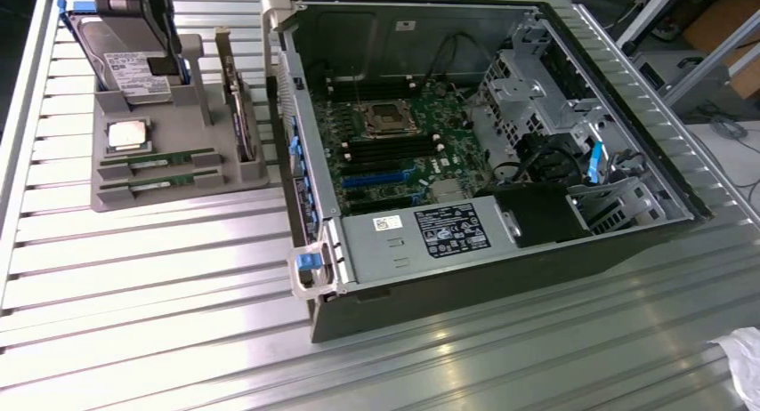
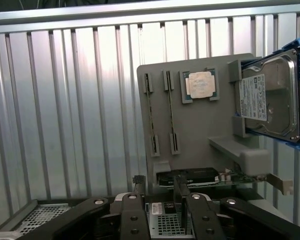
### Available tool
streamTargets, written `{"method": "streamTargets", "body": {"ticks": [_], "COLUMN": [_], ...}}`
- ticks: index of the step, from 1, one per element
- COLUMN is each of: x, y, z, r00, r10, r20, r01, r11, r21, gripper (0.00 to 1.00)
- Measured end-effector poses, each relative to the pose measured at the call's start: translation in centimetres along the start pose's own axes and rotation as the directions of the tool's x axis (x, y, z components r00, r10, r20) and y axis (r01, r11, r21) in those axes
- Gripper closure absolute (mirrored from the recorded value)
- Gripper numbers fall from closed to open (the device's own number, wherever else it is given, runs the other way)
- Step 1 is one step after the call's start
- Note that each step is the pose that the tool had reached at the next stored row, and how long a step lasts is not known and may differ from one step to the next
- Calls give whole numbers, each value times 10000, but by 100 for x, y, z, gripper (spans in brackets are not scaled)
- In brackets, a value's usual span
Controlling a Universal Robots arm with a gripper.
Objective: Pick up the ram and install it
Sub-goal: 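Pick up the ram and move it above insertion slot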
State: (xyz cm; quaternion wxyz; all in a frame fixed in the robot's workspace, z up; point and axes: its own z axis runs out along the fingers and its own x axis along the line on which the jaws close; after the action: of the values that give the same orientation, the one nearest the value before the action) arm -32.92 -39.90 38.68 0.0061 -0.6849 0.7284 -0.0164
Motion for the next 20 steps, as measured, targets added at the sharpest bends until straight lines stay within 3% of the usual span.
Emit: {"method": "streamTargets", "body": {"ticks": [8,13,20], "x": [-1,-1,-2], "y": [2,8,10], "z": [65,245,292], "r00": [10000,10000,10000], "r10": [1,0,1], "r20": [0,1,0], "r01": [-1,0,-1], "r11": [10000,10000,10000], "r21": [0,1,0], "gripper": [64,64,64]}}
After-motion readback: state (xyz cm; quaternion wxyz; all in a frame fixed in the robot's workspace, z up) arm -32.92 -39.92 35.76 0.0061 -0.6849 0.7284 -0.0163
